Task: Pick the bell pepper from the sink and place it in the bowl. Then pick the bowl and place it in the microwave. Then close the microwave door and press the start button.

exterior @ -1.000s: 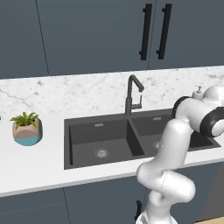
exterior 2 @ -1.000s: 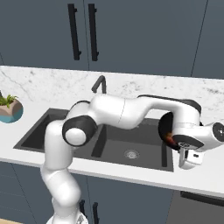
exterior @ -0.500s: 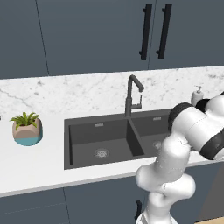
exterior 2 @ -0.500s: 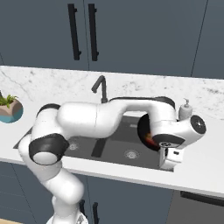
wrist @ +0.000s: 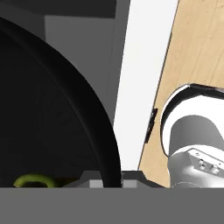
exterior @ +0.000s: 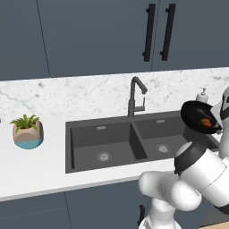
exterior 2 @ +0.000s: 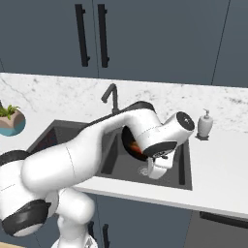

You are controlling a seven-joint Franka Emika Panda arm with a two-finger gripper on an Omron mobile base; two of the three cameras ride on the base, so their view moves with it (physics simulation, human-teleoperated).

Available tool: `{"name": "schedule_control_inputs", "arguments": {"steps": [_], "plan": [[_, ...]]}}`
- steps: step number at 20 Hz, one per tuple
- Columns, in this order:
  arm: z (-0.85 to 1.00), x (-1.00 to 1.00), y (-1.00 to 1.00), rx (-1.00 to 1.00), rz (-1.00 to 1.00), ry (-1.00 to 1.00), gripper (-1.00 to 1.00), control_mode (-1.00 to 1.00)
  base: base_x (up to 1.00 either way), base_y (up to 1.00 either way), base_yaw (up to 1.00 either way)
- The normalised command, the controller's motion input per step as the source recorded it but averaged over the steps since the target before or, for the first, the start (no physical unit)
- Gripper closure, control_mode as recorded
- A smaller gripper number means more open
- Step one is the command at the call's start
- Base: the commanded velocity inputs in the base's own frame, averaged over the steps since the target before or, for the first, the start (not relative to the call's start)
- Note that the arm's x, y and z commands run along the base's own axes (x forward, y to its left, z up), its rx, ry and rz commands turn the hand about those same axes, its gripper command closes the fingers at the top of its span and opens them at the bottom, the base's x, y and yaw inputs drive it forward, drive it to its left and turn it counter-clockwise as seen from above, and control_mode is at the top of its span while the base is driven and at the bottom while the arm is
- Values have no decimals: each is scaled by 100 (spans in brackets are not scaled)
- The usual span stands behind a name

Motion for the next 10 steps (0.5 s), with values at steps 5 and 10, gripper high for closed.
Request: {"name": "schedule_control_inputs", "arguments": {"steps": [5, 10], "plan": [[23, -29, 87, 0, 5, 2, 100, -100, 0, 0, 0], [36, -33, 58, 0, 2, 0, 100, -100, 0, 0, 0]]}}
